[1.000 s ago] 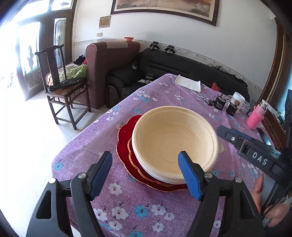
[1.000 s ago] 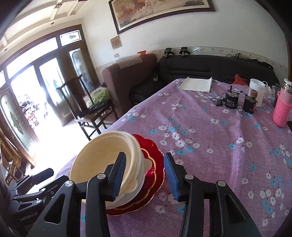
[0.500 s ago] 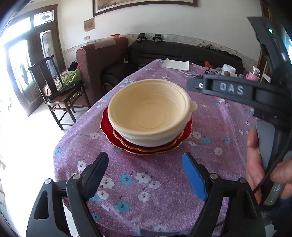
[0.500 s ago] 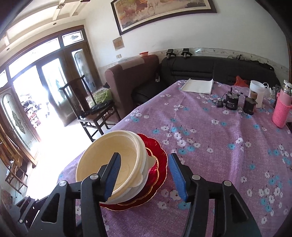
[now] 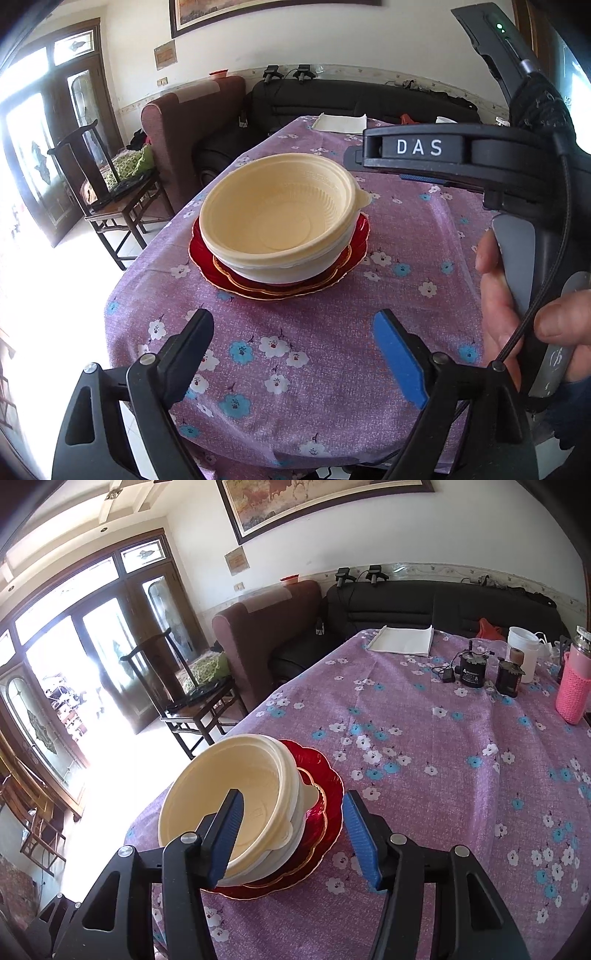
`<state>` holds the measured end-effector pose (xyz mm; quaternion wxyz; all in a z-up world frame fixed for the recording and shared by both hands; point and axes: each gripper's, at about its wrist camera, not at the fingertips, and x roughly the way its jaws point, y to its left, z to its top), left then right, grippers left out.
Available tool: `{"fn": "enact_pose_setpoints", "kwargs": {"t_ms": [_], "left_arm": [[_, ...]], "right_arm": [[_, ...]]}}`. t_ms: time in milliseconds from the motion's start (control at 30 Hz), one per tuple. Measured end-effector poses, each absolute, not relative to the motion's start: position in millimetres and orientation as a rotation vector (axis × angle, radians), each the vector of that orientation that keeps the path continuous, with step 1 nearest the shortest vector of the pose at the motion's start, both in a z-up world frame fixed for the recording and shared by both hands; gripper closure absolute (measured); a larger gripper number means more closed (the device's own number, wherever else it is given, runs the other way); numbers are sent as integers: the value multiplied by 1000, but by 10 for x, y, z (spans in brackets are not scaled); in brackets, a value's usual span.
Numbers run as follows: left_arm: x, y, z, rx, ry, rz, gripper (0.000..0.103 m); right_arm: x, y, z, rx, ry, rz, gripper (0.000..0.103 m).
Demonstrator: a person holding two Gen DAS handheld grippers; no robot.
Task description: Organize plates and bowls
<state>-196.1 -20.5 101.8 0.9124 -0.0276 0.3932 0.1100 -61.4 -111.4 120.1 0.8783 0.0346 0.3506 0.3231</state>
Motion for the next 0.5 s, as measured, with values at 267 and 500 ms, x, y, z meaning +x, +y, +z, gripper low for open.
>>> {"fn": "enact_pose_setpoints", "kwargs": {"t_ms": [267, 500], "left_arm": [[-1932, -158, 977, -72, 813, 217, 15], [-1903, -127, 932, -90, 809, 203, 15]], "right_arm": [[-575, -1113, 1171, 73, 743, 663, 42], [-559, -1119, 1168, 71, 741, 652, 42]]}}
